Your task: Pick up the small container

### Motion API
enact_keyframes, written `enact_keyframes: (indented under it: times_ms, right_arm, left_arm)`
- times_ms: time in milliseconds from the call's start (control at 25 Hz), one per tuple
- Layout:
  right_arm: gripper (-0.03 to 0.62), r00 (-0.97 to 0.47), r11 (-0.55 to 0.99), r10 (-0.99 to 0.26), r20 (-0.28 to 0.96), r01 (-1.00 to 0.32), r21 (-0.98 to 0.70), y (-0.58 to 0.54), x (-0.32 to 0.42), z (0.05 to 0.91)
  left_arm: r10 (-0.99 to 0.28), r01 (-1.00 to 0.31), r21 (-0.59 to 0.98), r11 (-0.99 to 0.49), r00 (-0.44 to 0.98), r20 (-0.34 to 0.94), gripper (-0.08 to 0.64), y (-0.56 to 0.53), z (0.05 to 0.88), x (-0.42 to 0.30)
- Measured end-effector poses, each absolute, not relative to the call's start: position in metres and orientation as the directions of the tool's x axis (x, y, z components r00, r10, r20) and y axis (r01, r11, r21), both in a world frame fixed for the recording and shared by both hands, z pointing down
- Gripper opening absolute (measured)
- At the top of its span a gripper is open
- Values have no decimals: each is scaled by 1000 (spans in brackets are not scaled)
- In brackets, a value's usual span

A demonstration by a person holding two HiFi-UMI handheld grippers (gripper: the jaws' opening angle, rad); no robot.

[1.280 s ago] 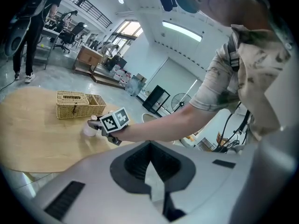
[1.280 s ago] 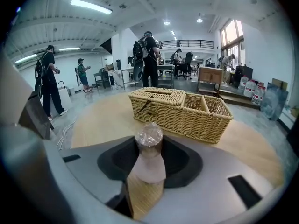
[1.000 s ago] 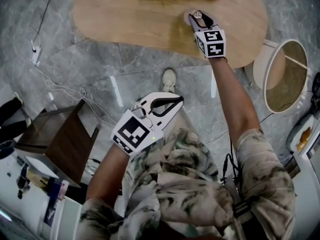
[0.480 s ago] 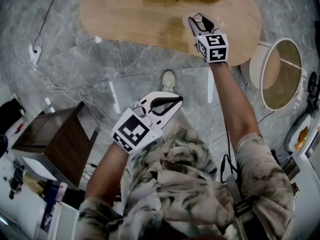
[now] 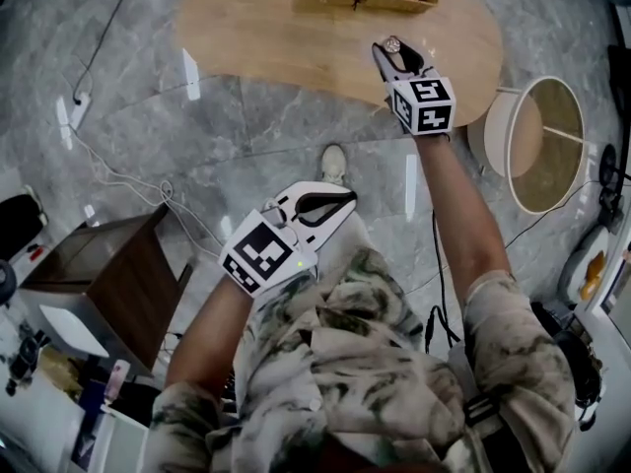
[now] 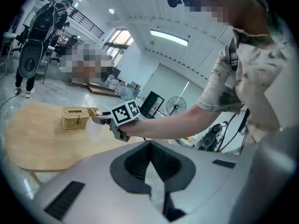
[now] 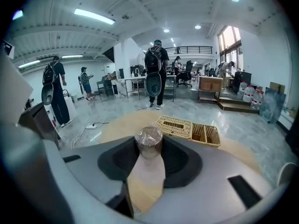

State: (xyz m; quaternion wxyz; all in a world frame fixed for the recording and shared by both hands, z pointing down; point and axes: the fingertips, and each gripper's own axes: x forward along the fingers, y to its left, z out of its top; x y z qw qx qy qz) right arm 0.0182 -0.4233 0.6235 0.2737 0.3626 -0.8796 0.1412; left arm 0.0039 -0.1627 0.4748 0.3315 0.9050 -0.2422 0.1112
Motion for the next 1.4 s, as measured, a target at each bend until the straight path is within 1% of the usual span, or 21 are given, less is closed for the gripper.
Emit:
enact_keyframes:
  times_ms: [560, 960, 1400]
  right_arm:
    - [158, -623, 741, -530, 575, -670, -45, -347, 4, 524]
    - [158, -662, 770, -518, 542, -636, -41, -292, -5, 451]
    - [158, -674, 787, -503, 541, -616, -35, -249, -1, 414]
  left_arm:
    - [-356, -485, 522, -702, 873, 333, 21, -98, 419, 3]
    - [-338, -456, 520, -722, 888, 311, 21, -58, 390, 6]
    - [-321, -439, 500, -746, 896, 307, 21, -25, 376, 14]
